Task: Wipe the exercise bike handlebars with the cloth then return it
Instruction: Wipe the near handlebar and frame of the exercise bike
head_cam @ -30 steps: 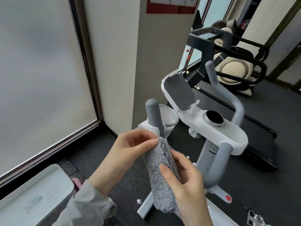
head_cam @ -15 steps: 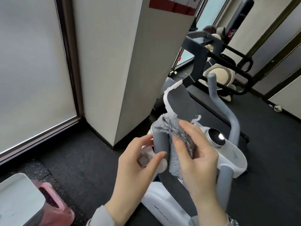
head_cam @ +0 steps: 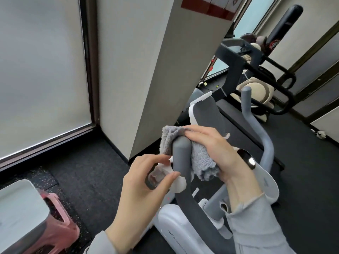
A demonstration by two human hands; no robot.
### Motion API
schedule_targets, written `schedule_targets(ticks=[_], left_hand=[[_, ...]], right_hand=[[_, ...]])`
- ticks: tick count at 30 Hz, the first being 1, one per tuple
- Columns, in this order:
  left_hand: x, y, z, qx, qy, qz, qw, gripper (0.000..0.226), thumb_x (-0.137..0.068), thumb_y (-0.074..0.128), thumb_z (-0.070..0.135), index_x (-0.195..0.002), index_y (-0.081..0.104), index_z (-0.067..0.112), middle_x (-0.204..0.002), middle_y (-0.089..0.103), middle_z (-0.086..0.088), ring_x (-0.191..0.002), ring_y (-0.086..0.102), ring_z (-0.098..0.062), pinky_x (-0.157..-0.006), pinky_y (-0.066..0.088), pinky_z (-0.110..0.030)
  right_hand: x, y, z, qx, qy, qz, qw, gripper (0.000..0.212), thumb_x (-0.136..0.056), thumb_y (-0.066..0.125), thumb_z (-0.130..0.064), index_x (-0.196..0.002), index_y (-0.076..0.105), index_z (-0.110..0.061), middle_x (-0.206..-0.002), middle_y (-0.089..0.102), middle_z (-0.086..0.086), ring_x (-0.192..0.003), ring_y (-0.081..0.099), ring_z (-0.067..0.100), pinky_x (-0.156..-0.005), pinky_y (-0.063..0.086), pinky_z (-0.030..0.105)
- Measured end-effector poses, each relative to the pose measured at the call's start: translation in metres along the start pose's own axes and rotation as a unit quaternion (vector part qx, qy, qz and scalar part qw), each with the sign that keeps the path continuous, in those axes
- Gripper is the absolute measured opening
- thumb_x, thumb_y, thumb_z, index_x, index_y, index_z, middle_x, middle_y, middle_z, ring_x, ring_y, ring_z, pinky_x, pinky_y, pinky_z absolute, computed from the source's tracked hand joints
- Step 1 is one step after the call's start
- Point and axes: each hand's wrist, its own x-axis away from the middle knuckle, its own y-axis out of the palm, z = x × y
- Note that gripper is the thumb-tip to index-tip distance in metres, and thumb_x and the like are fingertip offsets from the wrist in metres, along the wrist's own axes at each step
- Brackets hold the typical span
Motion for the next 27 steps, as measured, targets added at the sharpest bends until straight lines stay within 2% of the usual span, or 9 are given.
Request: schedule_targets(ticks=[4,8,10,13,15,20,23,27], left_hand=[[0.002,-0.002,-0.002,-0.015,0.002,0.001,1.0,0.027,-0.071,0.074,0.03,-0.097,0.066,0.028,-0.096,0.067,0.013,-0.101,0.061,-0.012,-0.083,0.043,-0.006],[0.003,-0.003,-0.002,-0.026,-0.001,-0.017,1.0,0.035,-0.073,0.071,0.033,-0.108,0.063,0.031,-0.101,0.067,0.016,-0.105,0.06,-0.009,-0.087,0.038,-0.004],[0.005,-0.004,-0.002,-0.019,-0.002,-0.037,0.999,0.041,-0.076,0.069,0.028,-0.115,0.06,0.031,-0.105,0.066,0.016,-0.108,0.059,-0.009,-0.089,0.038,-0.004],[0.006,-0.004,-0.003,-0.014,0.006,-0.063,0.998,0.046,-0.078,0.068,0.026,-0.122,0.057,0.033,-0.109,0.066,0.015,-0.11,0.058,-0.011,-0.09,0.041,-0.009],[0.006,-0.005,-0.002,-0.022,0.019,-0.072,0.997,0.049,-0.078,0.068,0.027,-0.125,0.055,0.034,-0.109,0.065,0.016,-0.111,0.057,-0.014,-0.09,0.043,-0.014],[0.006,-0.007,-0.002,-0.017,0.031,-0.081,0.996,0.048,-0.079,0.06,0.035,-0.126,0.051,0.04,-0.111,0.062,0.019,-0.11,0.056,-0.012,-0.092,0.044,-0.017],[0.005,-0.01,-0.002,-0.02,0.037,-0.078,0.996,0.045,-0.079,0.066,0.029,-0.121,0.053,0.041,-0.109,0.063,0.021,-0.108,0.057,-0.008,-0.091,0.043,-0.014],[0.005,-0.014,-0.004,-0.02,0.04,-0.097,0.994,0.045,-0.082,0.07,0.017,-0.124,0.057,0.028,-0.109,0.065,0.013,-0.104,0.057,-0.007,-0.089,0.04,-0.011]], right_hand=[[0.016,0.001,0.018,-0.027,-0.041,0.06,0.997,0.027,-0.088,0.051,-0.021,-0.105,0.071,-0.017,-0.103,0.074,0.0,-0.102,0.067,0.015,-0.089,0.051,0.028],[0.045,0.012,0.039,-0.002,-0.095,0.172,0.981,0.028,-0.086,0.056,-0.025,-0.11,0.069,-0.029,-0.11,0.072,-0.007,-0.11,0.064,0.011,-0.092,0.051,0.026],[0.06,0.021,0.049,0.05,-0.14,0.237,0.96,0.028,-0.085,0.058,-0.024,-0.109,0.069,-0.03,-0.109,0.068,-0.009,-0.106,0.062,0.01,-0.092,0.048,0.022],[0.077,0.041,0.061,0.121,-0.214,0.297,0.923,0.03,-0.084,0.06,-0.018,-0.107,0.068,-0.035,-0.107,0.06,-0.015,-0.103,0.059,0.005,-0.085,0.045,0.011],[0.079,0.054,0.063,0.145,-0.26,0.323,0.898,0.032,-0.084,0.061,-0.011,-0.111,0.065,-0.028,-0.107,0.058,-0.013,-0.104,0.058,0.004,-0.086,0.045,0.011],[0.055,0.069,0.036,0.219,-0.325,0.313,0.865,0.026,-0.088,0.058,-0.003,-0.114,0.064,-0.001,-0.105,0.052,0.008,-0.1,0.055,0.002,-0.085,0.043,0.007],[0.056,0.068,0.035,0.284,-0.318,0.302,0.853,0.028,-0.088,0.057,-0.001,-0.114,0.066,-0.006,-0.105,0.053,0.005,-0.096,0.057,0.016,-0.082,0.045,0.012],[0.076,0.066,0.056,0.285,-0.284,0.291,0.868,0.029,-0.087,0.056,-0.001,-0.112,0.068,-0.011,-0.102,0.055,0.001,-0.095,0.054,0.003,-0.082,0.042,0.009]])
